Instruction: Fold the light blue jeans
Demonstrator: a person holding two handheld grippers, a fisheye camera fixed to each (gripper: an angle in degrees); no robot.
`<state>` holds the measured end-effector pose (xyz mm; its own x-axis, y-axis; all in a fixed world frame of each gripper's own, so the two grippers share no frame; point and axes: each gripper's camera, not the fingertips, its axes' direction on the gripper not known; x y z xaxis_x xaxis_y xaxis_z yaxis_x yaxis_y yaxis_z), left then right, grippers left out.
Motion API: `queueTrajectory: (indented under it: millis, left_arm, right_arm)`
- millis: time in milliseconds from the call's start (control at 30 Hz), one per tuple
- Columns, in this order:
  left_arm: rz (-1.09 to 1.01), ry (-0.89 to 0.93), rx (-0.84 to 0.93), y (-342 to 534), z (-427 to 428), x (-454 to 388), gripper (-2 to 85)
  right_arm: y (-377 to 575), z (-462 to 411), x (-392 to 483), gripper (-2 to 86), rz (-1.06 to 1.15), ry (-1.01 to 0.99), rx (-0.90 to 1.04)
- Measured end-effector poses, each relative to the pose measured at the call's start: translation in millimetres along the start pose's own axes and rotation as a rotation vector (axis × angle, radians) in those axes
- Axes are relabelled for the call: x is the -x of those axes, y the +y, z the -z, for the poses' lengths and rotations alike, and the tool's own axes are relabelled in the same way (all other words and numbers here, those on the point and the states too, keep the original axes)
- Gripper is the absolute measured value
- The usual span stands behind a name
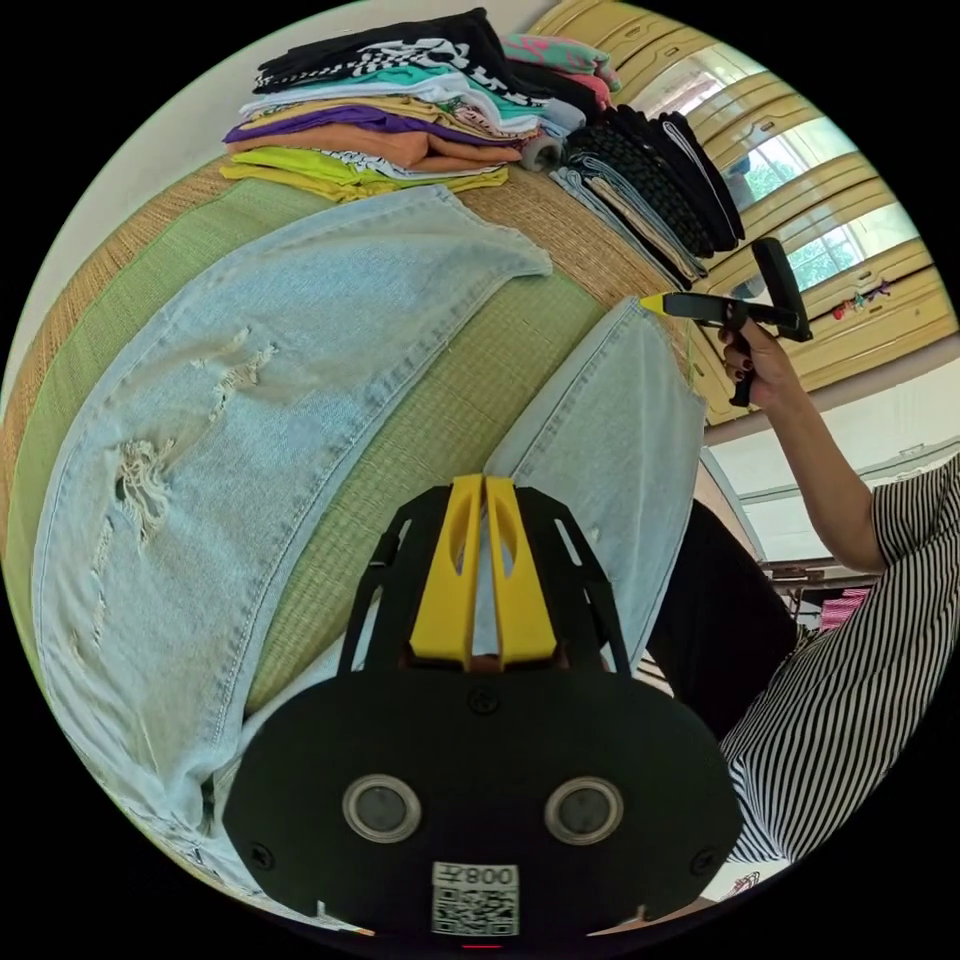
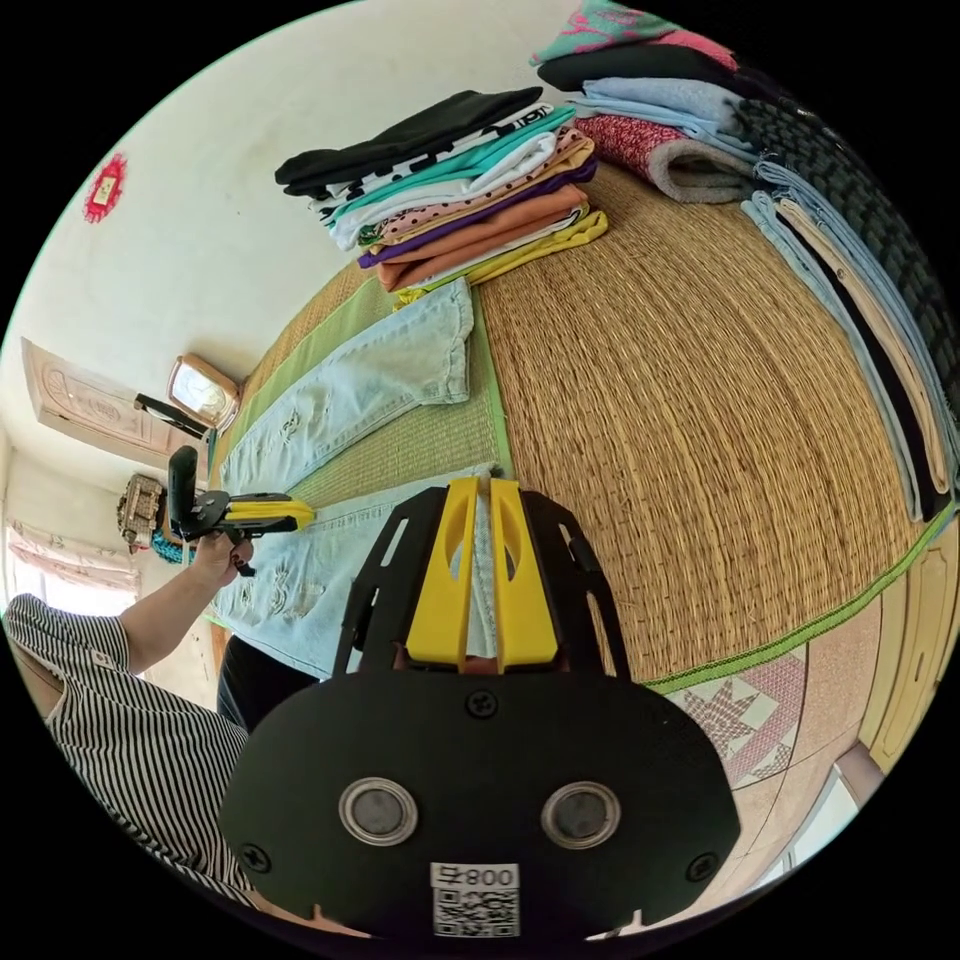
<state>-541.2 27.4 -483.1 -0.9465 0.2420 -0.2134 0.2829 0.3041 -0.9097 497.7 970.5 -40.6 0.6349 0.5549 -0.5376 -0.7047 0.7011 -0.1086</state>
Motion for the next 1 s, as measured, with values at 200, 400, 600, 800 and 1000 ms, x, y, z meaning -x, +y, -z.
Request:
queueTrajectory:
  millis: [200,400,600,800,1000]
  left_arm:
    - [0.056,-0.003,-0.118,17,26,4,1.1]
    - [0.142,0.015,-0.089,41,18,14,3.4]
    - [0.149,-0.026,-0.176,68,42,12,6.8]
    - [0.108,-0.179,-0.063,74,38,15,5.3]
    - [0.114,-0.122,-0.074,106,58,18,1.5]
  right_arm:
    - [-19,3,7,2.0,0.032,-0.015,-0.039]
    - [-39,-41,-5,2.5,-0.01,0.04,0.079]
    - [-57,-39,9,5.7,0.033,0.021,-0.04]
    - [-111,-104,24,5.4,0.063,-0.046,0.068]
    - [-133,-131,22,0.9,0.057,-0.024,0.098]
